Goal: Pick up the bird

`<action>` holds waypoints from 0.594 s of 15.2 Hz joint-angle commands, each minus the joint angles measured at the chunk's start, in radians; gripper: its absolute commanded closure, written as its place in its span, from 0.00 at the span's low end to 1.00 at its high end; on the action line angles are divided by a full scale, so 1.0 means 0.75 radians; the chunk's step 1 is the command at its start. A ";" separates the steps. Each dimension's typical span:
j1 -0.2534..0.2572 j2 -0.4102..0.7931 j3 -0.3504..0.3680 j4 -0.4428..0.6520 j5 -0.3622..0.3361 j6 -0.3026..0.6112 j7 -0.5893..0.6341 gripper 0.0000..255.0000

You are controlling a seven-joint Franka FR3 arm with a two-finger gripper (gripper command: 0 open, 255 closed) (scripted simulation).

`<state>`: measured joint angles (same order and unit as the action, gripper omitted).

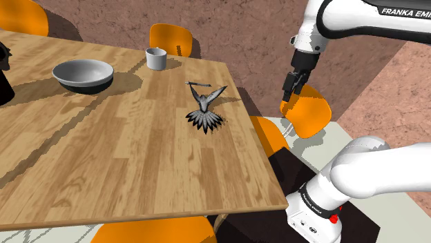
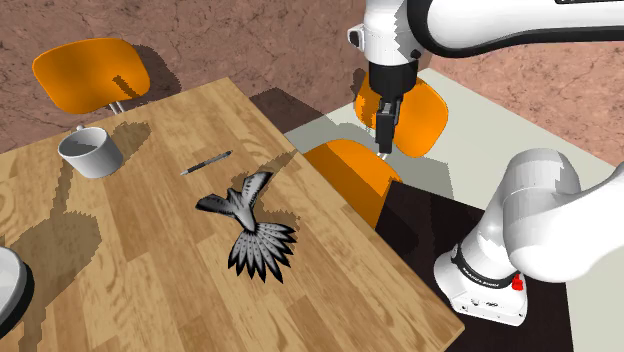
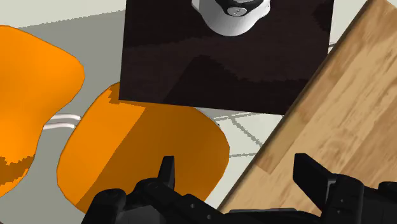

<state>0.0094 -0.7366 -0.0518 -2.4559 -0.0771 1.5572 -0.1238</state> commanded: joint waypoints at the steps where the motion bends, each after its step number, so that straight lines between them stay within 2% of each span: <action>1: 0.000 0.000 0.000 0.000 0.000 0.000 0.000 0.00; 9: 0.018 0.102 0.250 -0.059 0.184 0.298 0.477 0.00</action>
<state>0.0218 -0.6742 0.1107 -2.4974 0.0445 1.7483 0.1834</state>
